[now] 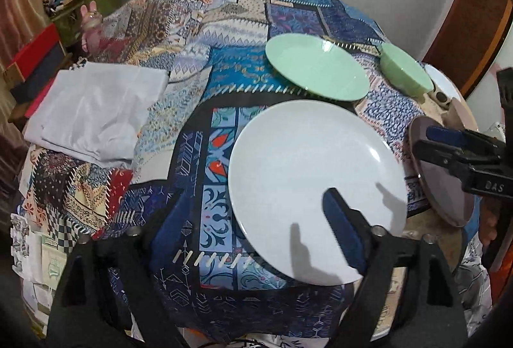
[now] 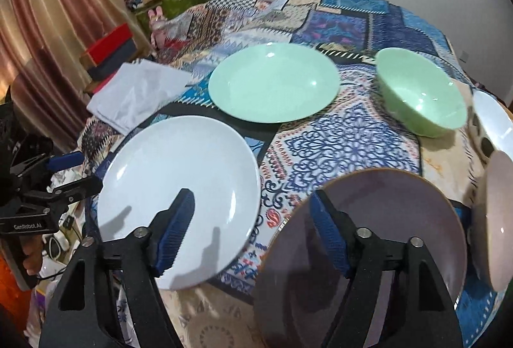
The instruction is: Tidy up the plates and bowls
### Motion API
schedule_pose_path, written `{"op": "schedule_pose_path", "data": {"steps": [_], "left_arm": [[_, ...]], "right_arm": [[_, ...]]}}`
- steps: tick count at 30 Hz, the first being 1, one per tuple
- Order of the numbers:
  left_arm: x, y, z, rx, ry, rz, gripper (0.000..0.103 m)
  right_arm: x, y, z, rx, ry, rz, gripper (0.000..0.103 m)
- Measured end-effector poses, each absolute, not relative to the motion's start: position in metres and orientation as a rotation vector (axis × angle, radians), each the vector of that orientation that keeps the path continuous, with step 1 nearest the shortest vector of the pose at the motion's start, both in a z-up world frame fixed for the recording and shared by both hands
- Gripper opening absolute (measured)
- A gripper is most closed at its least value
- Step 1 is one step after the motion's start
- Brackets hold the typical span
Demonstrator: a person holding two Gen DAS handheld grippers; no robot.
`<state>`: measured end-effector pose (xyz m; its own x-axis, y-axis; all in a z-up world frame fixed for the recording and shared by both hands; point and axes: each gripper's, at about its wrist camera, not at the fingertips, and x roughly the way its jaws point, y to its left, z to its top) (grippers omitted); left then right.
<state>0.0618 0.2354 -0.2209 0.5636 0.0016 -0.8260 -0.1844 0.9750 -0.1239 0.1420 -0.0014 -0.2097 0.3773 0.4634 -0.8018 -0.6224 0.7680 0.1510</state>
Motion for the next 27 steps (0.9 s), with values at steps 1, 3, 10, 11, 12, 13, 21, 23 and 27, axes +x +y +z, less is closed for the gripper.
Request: {"op": "schedule_pose_path", "data": {"steps": [1,3,10,11,12,13,21,23,27], "left_arm": [[0.062,0.237,-0.224,-0.214,0.975,0.103,0.076],[0.064,0.241,-0.230,-0.235,0.989,0.097,0.067],[0.068,0.251,-0.246,-0.318,1.030,0.070,0.045],[0.068,0.251,-0.249,-0.331,1.036,0.059,0.044],[0.067,0.252,-0.251,-0.345,1.041,0.046,0.043],[0.067,0.251,-0.252,-0.350,1.045,0.041,0.042],[0.065,0.248,-0.260,-0.358,1.066,0.027,0.030],[0.066,0.246,-0.260,-0.352,1.067,0.018,0.029],[0.067,0.243,-0.261,-0.350,1.066,0.016,0.030]], "right_arm": [[0.144,0.001,-0.212,-0.194,0.967,0.702,0.061],[0.148,0.007,-0.217,-0.204,0.992,0.711,0.056],[0.158,0.014,-0.230,-0.224,1.053,0.718,0.040],[0.159,0.015,-0.232,-0.227,1.060,0.719,0.036],[0.160,0.017,-0.234,-0.231,1.070,0.722,0.036],[0.160,0.017,-0.235,-0.233,1.078,0.723,0.035],[0.159,0.025,-0.244,-0.257,1.115,0.730,0.027],[0.159,0.026,-0.245,-0.268,1.116,0.732,0.027],[0.161,0.028,-0.247,-0.263,1.116,0.734,0.028]]}}
